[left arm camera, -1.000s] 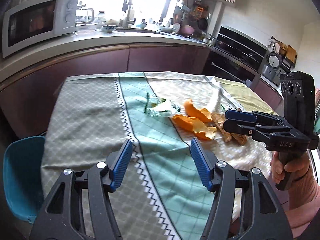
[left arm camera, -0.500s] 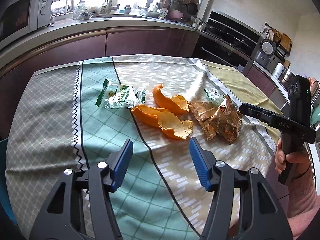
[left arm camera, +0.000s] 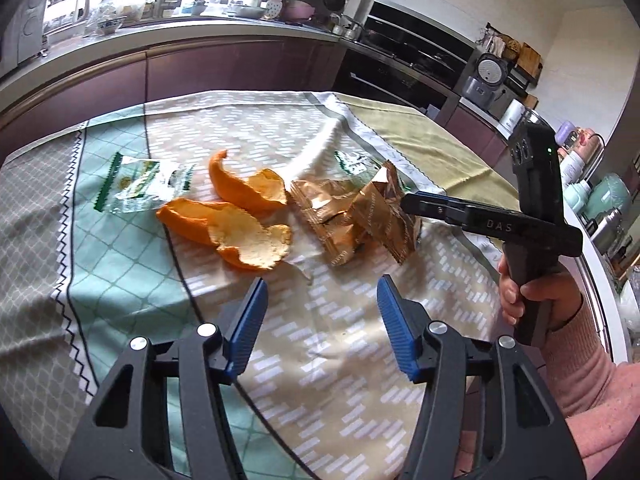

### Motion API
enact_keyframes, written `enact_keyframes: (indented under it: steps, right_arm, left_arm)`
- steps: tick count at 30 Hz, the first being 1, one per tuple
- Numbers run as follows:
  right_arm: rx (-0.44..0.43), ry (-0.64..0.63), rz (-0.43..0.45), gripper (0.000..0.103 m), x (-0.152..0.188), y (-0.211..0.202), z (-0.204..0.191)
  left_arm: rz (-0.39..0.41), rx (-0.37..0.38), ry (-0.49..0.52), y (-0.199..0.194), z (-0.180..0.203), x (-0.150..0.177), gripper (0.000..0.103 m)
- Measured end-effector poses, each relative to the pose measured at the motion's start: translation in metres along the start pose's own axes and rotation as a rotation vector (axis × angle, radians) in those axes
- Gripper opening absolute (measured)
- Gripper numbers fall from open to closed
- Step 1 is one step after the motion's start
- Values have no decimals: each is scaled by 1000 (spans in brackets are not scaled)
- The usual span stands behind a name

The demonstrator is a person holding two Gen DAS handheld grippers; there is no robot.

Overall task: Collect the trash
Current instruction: 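Close the right gripper on a gold foil wrapper and lift it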

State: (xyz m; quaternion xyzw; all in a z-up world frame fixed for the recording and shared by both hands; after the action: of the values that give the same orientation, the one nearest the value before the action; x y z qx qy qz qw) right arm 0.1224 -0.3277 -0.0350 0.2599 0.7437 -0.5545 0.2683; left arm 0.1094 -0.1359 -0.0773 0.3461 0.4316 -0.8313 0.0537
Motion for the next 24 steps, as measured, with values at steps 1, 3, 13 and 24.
enact_keyframes:
  steps: [1, 3, 13, 24]
  right_arm:
    - [-5, 3, -4, 49, 2, 0, 0]
    - [-23, 7, -8, 49, 4, 1, 0]
    - [-33, 46, 14, 51, 5, -4, 14]
    - [-123, 39, -11, 39, 5, 7, 9]
  left_arm:
    - [-10, 8, 4, 5, 3, -1, 53]
    - [-32, 19, 13, 17, 9, -3, 49]
    - [-98, 1, -15, 65, 14, -22, 46]
    - [-117, 13, -38, 82, 21, -31, 30]
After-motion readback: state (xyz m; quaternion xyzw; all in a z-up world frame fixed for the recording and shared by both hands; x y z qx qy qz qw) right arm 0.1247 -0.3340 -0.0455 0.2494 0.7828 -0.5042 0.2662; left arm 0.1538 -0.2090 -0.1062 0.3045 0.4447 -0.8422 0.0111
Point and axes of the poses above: each gripper's, at about its wrist camera, not at the fingertips, and y roughly the way its jaws point, z to its right, x to its underside, the point moved 5 cm from there along y, roughly the way its jaws point, and after that the axes turned 7 degrees about -y, right-handed, at the moved point
